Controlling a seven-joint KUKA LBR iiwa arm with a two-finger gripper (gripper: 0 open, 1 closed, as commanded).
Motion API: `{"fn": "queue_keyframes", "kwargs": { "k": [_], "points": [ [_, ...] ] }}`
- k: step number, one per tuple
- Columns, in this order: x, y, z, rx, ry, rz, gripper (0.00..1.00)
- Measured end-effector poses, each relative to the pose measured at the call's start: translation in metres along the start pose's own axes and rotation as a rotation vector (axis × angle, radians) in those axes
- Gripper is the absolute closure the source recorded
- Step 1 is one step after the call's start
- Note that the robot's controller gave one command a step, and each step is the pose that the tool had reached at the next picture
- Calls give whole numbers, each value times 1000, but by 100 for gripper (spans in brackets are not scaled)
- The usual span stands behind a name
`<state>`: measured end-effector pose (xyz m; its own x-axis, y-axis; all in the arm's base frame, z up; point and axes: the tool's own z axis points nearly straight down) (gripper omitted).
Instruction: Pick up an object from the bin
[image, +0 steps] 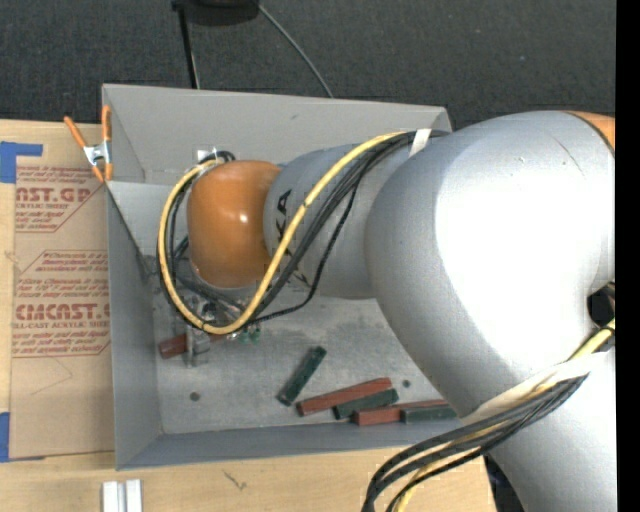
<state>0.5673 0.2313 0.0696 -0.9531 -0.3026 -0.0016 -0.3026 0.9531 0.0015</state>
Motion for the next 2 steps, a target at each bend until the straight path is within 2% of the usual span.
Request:
{"fn": "queue_keyframes", "kwargs": {
  "k": [2],
  "points": [
    [0,0,0,0,0,0,100]
  ]
}}
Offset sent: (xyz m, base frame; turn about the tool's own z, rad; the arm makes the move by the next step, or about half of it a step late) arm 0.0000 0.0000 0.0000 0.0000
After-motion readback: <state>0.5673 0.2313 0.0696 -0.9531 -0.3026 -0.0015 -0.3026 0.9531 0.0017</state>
